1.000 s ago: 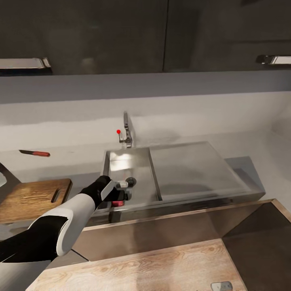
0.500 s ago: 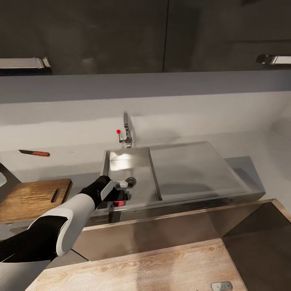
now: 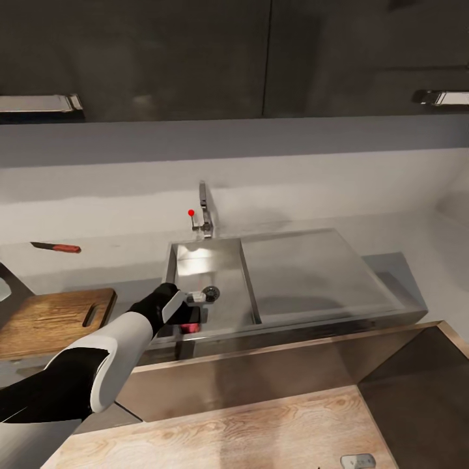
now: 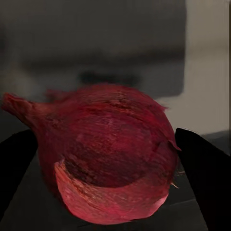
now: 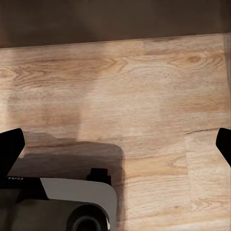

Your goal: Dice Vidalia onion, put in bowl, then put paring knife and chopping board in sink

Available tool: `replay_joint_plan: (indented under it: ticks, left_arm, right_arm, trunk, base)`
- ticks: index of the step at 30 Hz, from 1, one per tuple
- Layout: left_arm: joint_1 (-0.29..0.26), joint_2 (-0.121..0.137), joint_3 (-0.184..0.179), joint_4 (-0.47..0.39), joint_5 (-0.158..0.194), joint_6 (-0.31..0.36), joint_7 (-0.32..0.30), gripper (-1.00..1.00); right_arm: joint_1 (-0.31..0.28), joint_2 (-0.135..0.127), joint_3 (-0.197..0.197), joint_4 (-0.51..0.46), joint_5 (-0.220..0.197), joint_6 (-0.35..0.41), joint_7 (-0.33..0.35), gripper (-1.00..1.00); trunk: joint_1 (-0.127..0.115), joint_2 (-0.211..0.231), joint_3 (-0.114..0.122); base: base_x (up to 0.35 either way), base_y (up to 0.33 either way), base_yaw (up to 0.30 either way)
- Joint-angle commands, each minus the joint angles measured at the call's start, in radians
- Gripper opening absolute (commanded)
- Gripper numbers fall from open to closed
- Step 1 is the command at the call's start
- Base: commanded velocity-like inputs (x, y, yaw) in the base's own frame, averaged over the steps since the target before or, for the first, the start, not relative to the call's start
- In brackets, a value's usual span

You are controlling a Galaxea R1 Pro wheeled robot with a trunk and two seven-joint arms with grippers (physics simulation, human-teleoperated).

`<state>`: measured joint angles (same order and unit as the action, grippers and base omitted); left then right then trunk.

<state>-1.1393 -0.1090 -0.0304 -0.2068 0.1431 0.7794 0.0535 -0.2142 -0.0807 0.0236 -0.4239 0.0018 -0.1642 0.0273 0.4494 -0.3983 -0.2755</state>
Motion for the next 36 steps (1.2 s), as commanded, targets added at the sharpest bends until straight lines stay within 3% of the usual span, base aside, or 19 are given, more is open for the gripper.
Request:
replay_joint_plan:
  ticks: [1,28,32,36]
  left_arm:
    - [0.0,0.0,-0.003,-0.001,0.009,0.004,0.005,-1.0]
    - [0.0,-0.002,-0.002,-0.011,0.01,0.004,0.005,-1.0]
    - [0.0,-0.005,-0.001,-0.073,0.011,0.007,0.005,-1.0]
    - [0.0,-0.009,-0.002,-0.206,0.013,0.018,0.005,-1.0]
  right_arm:
    - [-0.001,-0.001,0.002,0.001,0.0,-0.003,0.001,1.0]
    - [-0.001,-0.001,0.002,0.0,0.0,-0.003,0.0,1.0]
    - [-0.001,-0.001,0.002,0.0,0.0,-0.003,0.0,1.0]
    - [-0.001,-0.001,0.002,0.0,0.0,-0.003,0.0,1.0]
  trunk:
    - [0.001,-0.002,0.0]
    - [0.001,-0.002,0.043]
    - [0.001,-0.002,0.049]
    - [0.001,-0.002,0.055]
  base:
    - [0.0,0.0,0.0]
    - [0.0,0.0,0.0]
    - [0.0,0.0,0.0]
    - [0.0,0.0,0.0]
